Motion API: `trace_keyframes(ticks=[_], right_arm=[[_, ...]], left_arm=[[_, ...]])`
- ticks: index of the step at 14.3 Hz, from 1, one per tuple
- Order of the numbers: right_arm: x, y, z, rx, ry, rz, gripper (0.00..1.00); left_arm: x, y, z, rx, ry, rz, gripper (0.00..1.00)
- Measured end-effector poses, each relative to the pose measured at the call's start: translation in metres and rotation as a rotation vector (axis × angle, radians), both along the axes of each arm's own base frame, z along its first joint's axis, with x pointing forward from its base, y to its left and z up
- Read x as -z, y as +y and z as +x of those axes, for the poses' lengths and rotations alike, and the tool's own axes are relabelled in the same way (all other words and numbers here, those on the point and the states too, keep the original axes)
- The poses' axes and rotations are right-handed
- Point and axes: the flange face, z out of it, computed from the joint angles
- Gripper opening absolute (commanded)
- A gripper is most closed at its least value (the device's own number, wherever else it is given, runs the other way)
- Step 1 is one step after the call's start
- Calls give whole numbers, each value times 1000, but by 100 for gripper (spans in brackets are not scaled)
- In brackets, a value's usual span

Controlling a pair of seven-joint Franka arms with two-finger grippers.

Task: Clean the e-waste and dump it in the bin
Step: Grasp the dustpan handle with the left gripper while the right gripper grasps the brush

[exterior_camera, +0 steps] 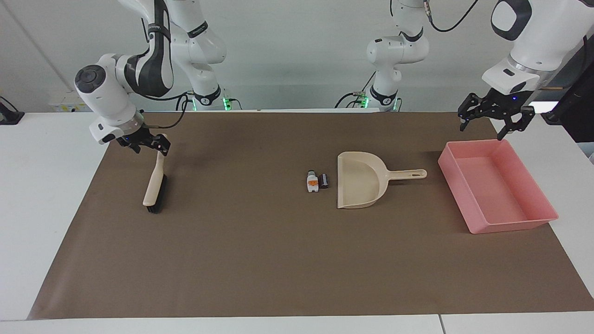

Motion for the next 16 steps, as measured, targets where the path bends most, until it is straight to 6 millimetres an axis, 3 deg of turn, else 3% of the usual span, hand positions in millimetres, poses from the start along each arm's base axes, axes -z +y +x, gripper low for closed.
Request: trace_keyframes(ticks=[3,6,10,13,16], right_arm=[[28,-3,-16,3,21,7,99],[43,-7,-26,-31,28,17,99],[48,-11,-31,-54,17,21,95],[51,-10,-34,-55,19,22,81],[51,-10,-34,-49,17,30,68]], left_arm=[[18,-1,0,229,-8,19,99],[36,-9,-9,498,2,38,99],[68,-54,-22,796,1,57,99],[115,-93,-27,915,-6,132,99],[163,-119,-36,970,22,193,98]])
